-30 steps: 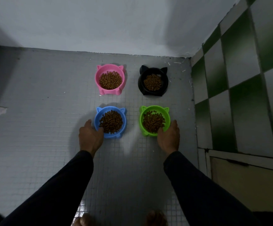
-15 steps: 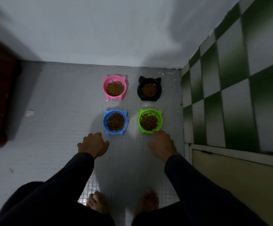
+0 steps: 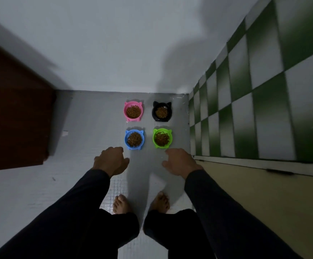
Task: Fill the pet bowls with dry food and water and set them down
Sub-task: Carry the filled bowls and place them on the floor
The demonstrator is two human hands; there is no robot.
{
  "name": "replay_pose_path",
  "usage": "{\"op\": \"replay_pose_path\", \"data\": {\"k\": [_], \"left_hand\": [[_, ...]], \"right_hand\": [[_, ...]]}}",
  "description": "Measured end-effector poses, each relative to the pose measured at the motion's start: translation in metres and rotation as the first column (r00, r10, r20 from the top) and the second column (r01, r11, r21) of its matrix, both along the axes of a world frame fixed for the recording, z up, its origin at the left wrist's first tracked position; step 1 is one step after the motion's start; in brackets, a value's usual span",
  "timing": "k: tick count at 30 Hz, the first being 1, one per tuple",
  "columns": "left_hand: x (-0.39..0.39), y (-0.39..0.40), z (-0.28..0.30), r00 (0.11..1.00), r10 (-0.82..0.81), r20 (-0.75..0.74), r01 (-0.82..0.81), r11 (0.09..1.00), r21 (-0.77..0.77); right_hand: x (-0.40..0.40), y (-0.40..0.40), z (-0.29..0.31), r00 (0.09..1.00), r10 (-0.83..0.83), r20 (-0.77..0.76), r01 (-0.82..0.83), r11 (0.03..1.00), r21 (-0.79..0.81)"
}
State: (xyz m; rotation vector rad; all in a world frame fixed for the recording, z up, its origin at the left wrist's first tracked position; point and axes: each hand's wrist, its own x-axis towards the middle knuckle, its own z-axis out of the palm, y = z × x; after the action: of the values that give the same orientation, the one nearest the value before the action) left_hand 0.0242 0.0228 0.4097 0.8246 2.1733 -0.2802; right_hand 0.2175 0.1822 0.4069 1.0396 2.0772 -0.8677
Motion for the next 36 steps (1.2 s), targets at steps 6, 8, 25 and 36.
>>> {"op": "replay_pose_path", "data": {"k": [6, 8, 25, 36], "left_hand": [[0.004, 0.008, 0.145, 1.0, -0.02, 0.01, 0.019, 0.993, 0.118], [0.007, 0.011, 0.187, 1.0, -0.001, 0.025, -0.003, 0.987, 0.162], [0.015, 0.036, 0.4, 0.981, -0.132, -0.14, 0.167, 0.946, 0.279], [0.036, 0.047, 0.461, 0.939, -0.238, -0.247, 0.322, 0.859, 0.398]], "right_hand": [[-0.001, 0.0, 0.154, 0.997, 0.033, -0.065, -0.027, 0.995, 0.093], [-0.003, 0.001, 0.198, 0.996, 0.025, -0.086, -0.013, 0.991, 0.135], [0.015, 0.014, 0.408, 0.975, 0.047, -0.216, 0.03, 0.941, 0.338], [0.066, -0.004, 0.479, 0.957, -0.059, -0.283, 0.19, 0.864, 0.466]]}}
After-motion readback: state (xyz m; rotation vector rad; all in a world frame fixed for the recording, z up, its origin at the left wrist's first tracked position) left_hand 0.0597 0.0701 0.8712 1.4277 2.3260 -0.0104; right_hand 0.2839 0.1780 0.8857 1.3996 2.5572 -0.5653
